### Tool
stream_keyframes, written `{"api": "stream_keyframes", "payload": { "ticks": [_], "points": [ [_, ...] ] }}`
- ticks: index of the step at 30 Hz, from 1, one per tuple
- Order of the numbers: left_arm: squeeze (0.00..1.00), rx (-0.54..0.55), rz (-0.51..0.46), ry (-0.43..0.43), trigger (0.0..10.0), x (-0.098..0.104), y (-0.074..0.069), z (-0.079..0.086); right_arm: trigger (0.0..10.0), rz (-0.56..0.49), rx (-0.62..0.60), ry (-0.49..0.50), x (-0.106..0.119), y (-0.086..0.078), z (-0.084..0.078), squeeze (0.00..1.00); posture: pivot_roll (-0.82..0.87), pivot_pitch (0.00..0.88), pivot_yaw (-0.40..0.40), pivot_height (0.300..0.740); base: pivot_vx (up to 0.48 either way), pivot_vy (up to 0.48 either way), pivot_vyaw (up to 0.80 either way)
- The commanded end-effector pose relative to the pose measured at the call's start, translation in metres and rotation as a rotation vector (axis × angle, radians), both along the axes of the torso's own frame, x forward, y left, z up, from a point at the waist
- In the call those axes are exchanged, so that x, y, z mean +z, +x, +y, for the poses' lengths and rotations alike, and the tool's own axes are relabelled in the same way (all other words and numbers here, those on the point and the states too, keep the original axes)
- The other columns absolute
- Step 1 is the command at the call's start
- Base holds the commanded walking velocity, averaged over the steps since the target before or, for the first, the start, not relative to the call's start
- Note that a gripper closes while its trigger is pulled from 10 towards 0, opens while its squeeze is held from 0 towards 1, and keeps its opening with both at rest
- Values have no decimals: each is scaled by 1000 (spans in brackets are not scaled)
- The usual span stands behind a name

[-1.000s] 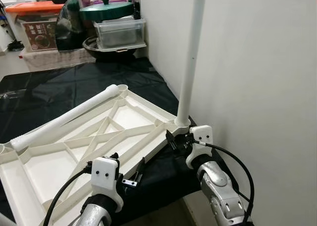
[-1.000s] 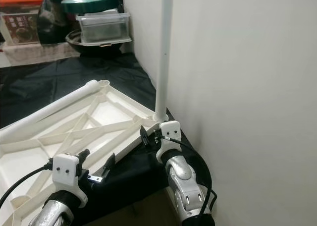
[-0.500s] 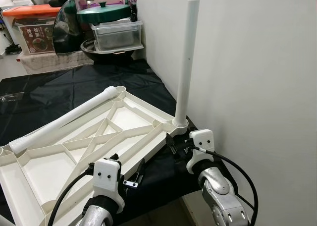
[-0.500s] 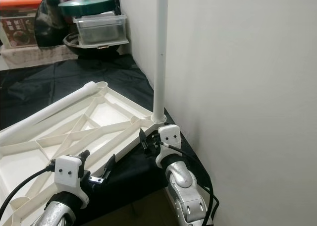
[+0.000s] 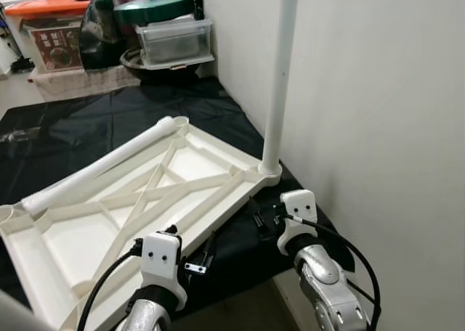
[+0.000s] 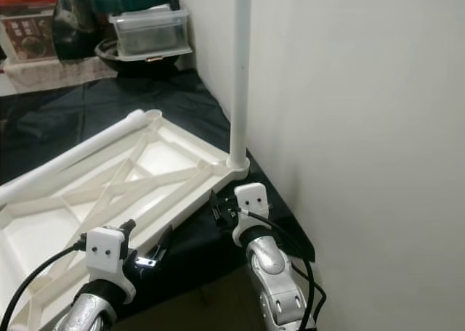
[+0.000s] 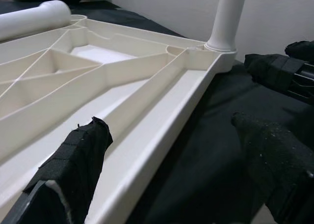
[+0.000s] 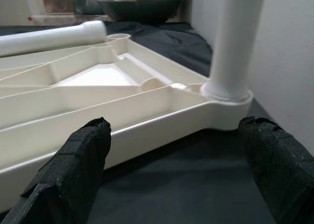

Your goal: Building children table

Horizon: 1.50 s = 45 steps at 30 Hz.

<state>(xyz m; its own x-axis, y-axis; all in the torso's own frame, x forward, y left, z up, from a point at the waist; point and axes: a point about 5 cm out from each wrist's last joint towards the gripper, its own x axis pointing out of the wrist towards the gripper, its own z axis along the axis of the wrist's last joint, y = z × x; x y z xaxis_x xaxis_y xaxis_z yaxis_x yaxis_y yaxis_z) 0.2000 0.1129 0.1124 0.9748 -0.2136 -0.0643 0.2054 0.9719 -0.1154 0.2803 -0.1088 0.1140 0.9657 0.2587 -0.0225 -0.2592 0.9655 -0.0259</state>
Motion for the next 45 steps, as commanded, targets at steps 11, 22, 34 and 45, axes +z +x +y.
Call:
{"api": "stream_keyframes", "payload": {
  "ticks": [11,22,34,45],
  "points": [
    [0,-7,6,2,10000,-3,1,-1,10000,40,45,-55,-4,-1,7,0,-50,0,14,740,-323,0,0],
    [0,3,6,-5,10000,-3,3,-2,10000,100,198,-114,-13,-2,18,0,-82,0,15,740,-339,0,0],
    [0,22,6,-10,10000,-5,11,1,10000,17,372,-432,-17,-8,34,0,-104,0,33,740,-233,0,0],
    [0,103,73,67,10000,-22,11,20,10000,-100,544,-825,-29,-13,48,0,-91,0,24,740,0,0,0]
  ]
}}
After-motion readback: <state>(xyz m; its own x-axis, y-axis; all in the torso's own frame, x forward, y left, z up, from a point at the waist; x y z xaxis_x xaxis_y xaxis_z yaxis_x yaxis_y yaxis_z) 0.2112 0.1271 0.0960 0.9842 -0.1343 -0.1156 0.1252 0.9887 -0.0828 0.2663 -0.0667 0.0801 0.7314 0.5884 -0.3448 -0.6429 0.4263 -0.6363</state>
